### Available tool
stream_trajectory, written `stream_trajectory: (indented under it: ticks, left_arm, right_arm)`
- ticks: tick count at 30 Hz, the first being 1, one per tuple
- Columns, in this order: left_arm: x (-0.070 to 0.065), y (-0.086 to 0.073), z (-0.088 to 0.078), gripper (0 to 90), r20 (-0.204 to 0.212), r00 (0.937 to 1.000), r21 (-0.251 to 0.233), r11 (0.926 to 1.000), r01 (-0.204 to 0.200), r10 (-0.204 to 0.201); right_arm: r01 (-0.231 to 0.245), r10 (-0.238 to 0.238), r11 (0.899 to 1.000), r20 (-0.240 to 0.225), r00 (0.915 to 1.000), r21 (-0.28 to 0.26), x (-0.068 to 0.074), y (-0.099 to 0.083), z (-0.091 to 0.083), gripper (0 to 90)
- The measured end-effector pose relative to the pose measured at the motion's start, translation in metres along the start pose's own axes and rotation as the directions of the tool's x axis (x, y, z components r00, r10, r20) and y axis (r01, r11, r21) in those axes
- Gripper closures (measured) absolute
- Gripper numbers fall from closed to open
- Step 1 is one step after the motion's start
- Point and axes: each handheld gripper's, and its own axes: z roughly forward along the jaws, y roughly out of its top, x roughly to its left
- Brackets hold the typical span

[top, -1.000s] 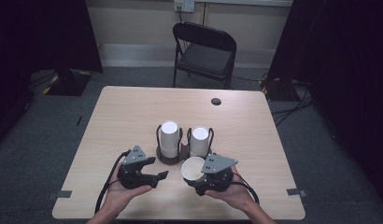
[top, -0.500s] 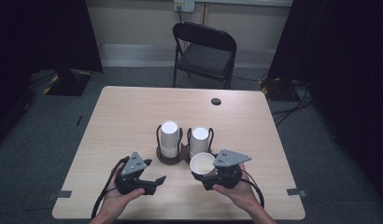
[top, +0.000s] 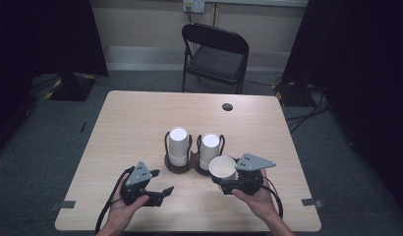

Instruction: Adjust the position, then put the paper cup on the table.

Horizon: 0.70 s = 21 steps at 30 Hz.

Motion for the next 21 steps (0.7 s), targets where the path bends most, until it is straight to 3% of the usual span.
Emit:
stream_trajectory:
  ticks: [5, 9, 11, 21]
  left_arm:
    - [0.000, -0.001, -0.001, 24.5, -0.005, 0.9999, -0.009, 0.9998, 0.015, -0.015]
    - [0.002, -0.001, -0.001, 24.6, -0.011, 0.9999, -0.009, 1.0000, 0.002, -0.002]
    - [0.001, -0.001, 0.000, 24.6, -0.004, 0.9998, -0.010, 0.9998, 0.020, -0.020]
    - [0.003, -0.002, 0.000, 24.7, 0.009, 0.9998, -0.019, 0.9997, 0.018, -0.017]
  right_arm:
    - [-0.022, 0.022, 1.000, 0.018, 0.9996, -0.014, -0.006, 0.000, -0.005, 23.8]
    - [-0.034, 0.035, 0.999, 0.035, 0.9988, -0.024, -0.012, 0.000, -0.009, 23.8]
    - [-0.039, 0.040, 0.999, 0.043, 0.9982, -0.026, -0.015, 0.000, -0.011, 23.8]
    - [-0.086, 0.090, 0.995, 0.092, 0.9917, -0.047, -0.034, -0.001, -0.018, 23.8]
